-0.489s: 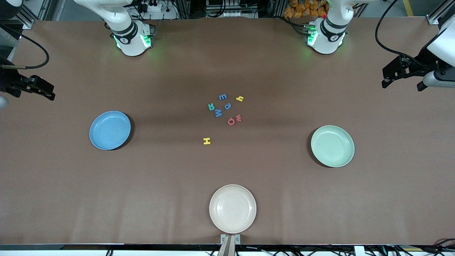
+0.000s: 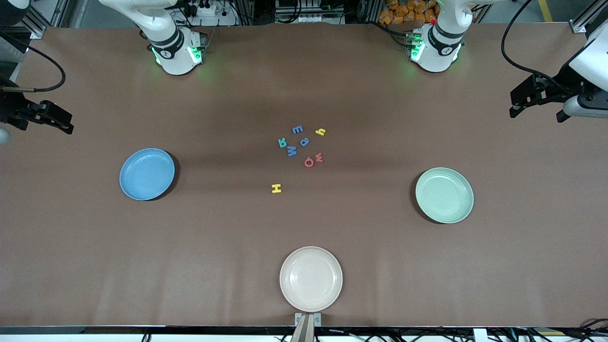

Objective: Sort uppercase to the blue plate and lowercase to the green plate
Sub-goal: 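Move the left gripper from rest toward the foam letter pile, then grasp the yellow h with the left gripper while the right gripper reaches out, then grasp the yellow H with the right gripper while the left gripper lifts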

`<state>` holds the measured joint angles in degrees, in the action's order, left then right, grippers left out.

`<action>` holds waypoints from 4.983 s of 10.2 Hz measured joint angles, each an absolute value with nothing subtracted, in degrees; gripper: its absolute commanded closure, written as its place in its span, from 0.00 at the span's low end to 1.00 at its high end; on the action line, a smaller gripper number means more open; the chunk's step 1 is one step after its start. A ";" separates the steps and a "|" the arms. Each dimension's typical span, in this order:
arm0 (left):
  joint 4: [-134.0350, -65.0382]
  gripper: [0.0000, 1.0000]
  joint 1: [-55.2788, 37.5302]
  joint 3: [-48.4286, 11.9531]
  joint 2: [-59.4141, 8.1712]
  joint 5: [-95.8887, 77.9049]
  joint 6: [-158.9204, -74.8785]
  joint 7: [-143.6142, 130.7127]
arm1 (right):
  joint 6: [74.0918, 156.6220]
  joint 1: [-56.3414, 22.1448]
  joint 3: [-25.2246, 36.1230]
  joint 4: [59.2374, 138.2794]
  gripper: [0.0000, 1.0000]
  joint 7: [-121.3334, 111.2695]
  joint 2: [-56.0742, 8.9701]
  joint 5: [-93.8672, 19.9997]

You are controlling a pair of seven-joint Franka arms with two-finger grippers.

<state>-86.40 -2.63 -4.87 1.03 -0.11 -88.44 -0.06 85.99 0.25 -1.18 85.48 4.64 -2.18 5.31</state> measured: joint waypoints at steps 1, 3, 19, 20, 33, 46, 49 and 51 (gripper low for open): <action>-86.52 0.00 -2.63 -4.87 0.81 -0.11 -88.06 -0.86 | 85.99 0.25 -1.18 85.48 0.00 4.61 -2.18 5.31; -88.32 0.00 -2.80 -5.47 -0.42 -0.11 -88.12 -5.53 | 85.99 0.25 -1.17 85.48 0.00 4.58 -2.19 5.31; -104.30 0.00 -22.86 -19.47 -28.12 5.22 -119.62 -85.11 | 86.04 0.21 -1.31 86.83 0.00 4.29 -3.27 2.22; -104.35 0.00 -23.70 -19.47 -28.88 5.22 -121.55 -88.42 | 87.04 0.11 -1.45 87.71 0.00 4.31 -3.47 0.67; -118.46 0.00 -33.39 -19.45 -31.13 11.06 -146.37 -111.75 | 113.81 -4.77 -22.76 103.22 0.00 34.34 -11.50 -0.30; -121.20 0.00 -34.71 -19.26 -31.78 11.54 -151.22 -114.46 | 137.99 -15.29 -24.94 98.03 0.06 67.94 -43.87 32.39; -121.22 0.00 -35.20 -19.26 -31.81 11.59 -151.31 -114.81 | 137.99 -15.73 -24.94 96.83 0.28 68.49 -45.11 32.75; -121.22 0.00 -35.19 -19.18 -31.81 11.59 -151.33 -114.81 | 137.99 -15.75 -24.95 96.46 0.37 68.53 -45.40 32.77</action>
